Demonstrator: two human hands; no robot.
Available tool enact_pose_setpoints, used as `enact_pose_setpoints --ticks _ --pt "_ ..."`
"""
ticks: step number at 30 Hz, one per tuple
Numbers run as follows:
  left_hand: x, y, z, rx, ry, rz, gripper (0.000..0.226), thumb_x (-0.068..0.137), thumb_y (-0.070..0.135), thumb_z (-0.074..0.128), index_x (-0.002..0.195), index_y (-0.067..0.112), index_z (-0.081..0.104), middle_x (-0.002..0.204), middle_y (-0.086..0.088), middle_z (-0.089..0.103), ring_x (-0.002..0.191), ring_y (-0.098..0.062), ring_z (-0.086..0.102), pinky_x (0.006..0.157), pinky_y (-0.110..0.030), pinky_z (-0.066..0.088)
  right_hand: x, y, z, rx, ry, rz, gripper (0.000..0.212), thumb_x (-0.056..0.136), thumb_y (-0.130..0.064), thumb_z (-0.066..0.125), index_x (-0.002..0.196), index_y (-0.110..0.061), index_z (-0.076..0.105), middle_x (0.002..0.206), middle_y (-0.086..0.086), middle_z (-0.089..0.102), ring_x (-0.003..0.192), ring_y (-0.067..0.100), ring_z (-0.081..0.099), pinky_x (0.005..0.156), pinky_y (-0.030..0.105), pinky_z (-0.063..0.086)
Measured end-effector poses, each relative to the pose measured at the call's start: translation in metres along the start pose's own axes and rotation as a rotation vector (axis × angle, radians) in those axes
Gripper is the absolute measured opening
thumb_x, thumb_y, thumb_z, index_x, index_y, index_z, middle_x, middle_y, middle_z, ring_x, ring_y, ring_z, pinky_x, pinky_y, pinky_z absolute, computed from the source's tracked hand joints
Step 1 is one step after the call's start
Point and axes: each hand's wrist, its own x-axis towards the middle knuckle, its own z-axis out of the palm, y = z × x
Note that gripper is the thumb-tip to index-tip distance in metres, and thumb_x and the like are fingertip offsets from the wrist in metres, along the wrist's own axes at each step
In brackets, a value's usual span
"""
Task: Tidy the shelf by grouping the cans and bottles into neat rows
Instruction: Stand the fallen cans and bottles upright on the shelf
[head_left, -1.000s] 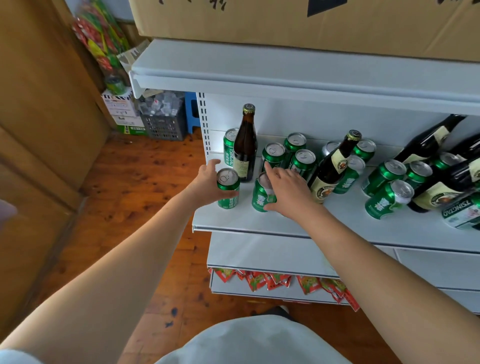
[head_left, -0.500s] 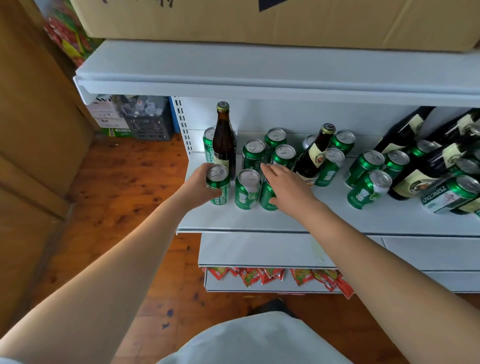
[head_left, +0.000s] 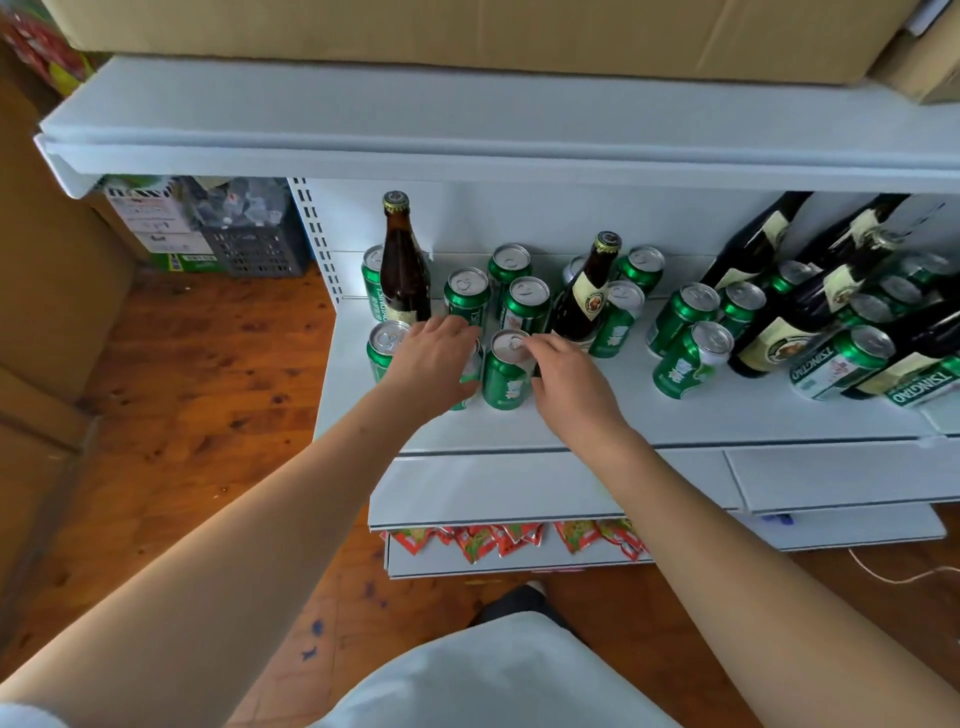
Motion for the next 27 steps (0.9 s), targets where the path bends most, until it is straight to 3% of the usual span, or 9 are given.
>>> enact_pose_setpoints --ticks 4,7,10,12,19,22,27 --pt "0.004 0.0 0.003 -0.087 -0.019 -0.03 0.06 0.084 0.028 0.074 0.136 0.015 0.047 0.134 -0.006 0.048 0.12 -0.028 0.051 0.096 -0.039 0.047 -0.008 0.001 0.009 0.068 -0.014 0.066 0.043 0.089 -0.015 0.067 0.128 -0.015 0.052 0.135 0.003 0.051 0.117 0.026 0.053 0.086 0.04 0.05" --pt "0.004 -0.001 0.003 -0.15 -0.034 -0.036 0.068 0.082 0.025 0.076 0.14 0.014 0.043 0.135 -0.007 0.047 0.122 -0.029 0.051 0.095 -0.041 0.051 -0.003 -0.006 0.017 0.081 0.019 0.108 0.05 0.082 -0.03 0.076 0.119 -0.011 0.047 0.124 0.007 0.054 0.109 0.026 0.055 0.077 0.036 0.048" --pt "-0.001 -0.003 0.003 -0.18 -0.071 -0.059 0.084 0.081 0.028 0.078 0.15 0.013 0.031 0.14 -0.007 0.045 0.127 -0.028 0.048 0.101 -0.04 0.048 0.003 -0.014 0.026 0.093 0.07 0.113 0.075 0.08 -0.034 0.078 0.139 -0.011 0.037 0.129 0.009 0.051 0.112 0.027 0.054 0.081 0.034 0.048" --pt "-0.004 -0.004 0.002 -0.16 -0.063 -0.072 0.084 0.082 0.03 0.078 0.15 0.012 0.033 0.139 -0.009 0.046 0.125 -0.029 0.049 0.101 -0.041 0.048 0.004 -0.015 0.028 0.058 0.087 0.122 0.085 0.081 -0.035 0.076 0.149 -0.016 0.03 0.131 0.008 0.047 0.111 0.026 0.052 0.082 0.034 0.049" --pt "-0.003 0.004 -0.011 -0.102 -0.109 -0.148 0.065 0.077 0.043 0.079 0.128 0.013 0.053 0.121 -0.006 0.049 0.102 -0.027 0.06 0.085 -0.04 0.055 -0.001 -0.007 0.012 -0.012 -0.032 0.086 0.068 0.081 -0.037 0.075 0.137 -0.019 0.04 0.122 0.007 0.049 0.103 0.026 0.057 0.066 0.032 0.045" --pt "-0.008 0.018 -0.014 -0.138 -0.12 -0.141 0.064 0.074 0.042 0.081 0.126 0.014 0.055 0.118 -0.005 0.048 0.094 -0.028 0.062 0.076 -0.041 0.057 -0.013 0.01 0.0 0.018 -0.053 0.135 0.063 0.08 -0.037 0.075 0.131 -0.021 0.04 0.127 0.005 0.05 0.105 0.027 0.058 0.071 0.036 0.05" --pt "-0.005 0.062 -0.016 -0.271 -0.065 -0.042 0.064 0.075 0.04 0.08 0.128 0.016 0.055 0.117 -0.004 0.049 0.095 -0.027 0.061 0.076 -0.042 0.056 -0.038 0.061 -0.029 0.036 -0.012 0.246 0.063 0.076 -0.037 0.079 0.127 -0.024 0.044 0.12 0.005 0.054 0.098 0.026 0.061 0.073 0.036 0.051"
